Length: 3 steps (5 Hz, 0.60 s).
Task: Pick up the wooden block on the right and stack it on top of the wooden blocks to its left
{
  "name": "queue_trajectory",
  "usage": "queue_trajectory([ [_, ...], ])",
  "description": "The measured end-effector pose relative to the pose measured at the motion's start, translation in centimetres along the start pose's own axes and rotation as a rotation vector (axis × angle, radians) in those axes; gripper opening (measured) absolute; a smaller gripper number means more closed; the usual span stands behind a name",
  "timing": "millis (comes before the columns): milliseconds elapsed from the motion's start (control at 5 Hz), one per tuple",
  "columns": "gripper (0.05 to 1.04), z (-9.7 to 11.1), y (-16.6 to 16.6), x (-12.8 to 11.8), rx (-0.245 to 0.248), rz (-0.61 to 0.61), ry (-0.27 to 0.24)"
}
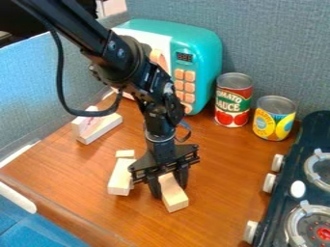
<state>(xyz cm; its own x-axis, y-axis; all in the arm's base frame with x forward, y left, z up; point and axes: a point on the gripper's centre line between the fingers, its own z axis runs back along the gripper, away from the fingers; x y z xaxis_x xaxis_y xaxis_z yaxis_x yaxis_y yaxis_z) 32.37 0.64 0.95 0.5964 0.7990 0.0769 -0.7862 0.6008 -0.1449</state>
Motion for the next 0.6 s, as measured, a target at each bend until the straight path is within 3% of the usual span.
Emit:
queue_trajectory([
  [200, 0.572, 1.5, -0.1, 0.3, -0.012, -0.176, 0.024],
  [400, 0.572, 3.7, -0.2, 1.4, -0.023, -0.365, 0.016],
  [600, 0.571, 4.8, 0.7, 2.1, 0.032, -0.514, 0.018],
])
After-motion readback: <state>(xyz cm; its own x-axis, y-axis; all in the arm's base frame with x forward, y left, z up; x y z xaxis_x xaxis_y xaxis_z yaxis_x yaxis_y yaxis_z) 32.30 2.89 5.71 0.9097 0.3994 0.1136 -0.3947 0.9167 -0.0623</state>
